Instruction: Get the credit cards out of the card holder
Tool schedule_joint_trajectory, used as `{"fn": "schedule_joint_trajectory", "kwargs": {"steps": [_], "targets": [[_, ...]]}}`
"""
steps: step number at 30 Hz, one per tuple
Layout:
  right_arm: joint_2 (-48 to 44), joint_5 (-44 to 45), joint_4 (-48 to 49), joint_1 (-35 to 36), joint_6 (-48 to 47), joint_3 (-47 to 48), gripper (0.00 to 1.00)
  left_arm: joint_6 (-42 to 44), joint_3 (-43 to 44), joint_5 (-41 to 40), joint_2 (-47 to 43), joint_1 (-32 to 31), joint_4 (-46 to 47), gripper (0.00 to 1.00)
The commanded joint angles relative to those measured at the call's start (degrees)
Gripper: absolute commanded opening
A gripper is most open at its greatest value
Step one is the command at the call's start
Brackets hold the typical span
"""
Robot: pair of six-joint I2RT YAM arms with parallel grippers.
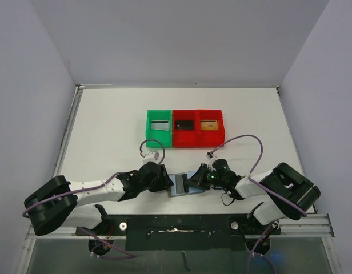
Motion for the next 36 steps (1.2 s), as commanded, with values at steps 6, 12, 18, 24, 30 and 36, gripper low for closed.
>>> {"fn": "schedule_joint_trajectory", "kwargs": {"steps": [6,12,18,24,30,36], "targets": [[1.48,2.89,-2.01,0.29,-1.39,-0.71,0.0,0.9,2.23,-1.52,-1.59,-0.79,4.22,0.45],[1.67,2.92,-2.13,0.24,-1.5,-0.6,0.0,0.75,1.33,-0.71,-0.9,-1.36,7.89,0.41],[1.91,2.46,-2.38,0.2,-1.91,-0.49,0.0,0.52,0.66,-1.94,1.16,-2.22,9.35,0.38],[1.7,2.39,-2.34,0.19,-1.88,-0.62,0.0,-0.04,2.32,-2.16,6.41,-2.45,6.7,0.33],[1.27,2.25,-2.51,0.21,-1.99,-0.89,0.0,-0.13,3.25,-2.7,6.31,-3.23,6.05,0.3],[-0.06,2.35,-3.4,0.06,-2.1,-0.91,0.0,-1.21,2.69,-5.47,3.03,-3.27,2.68,0.38]]}}
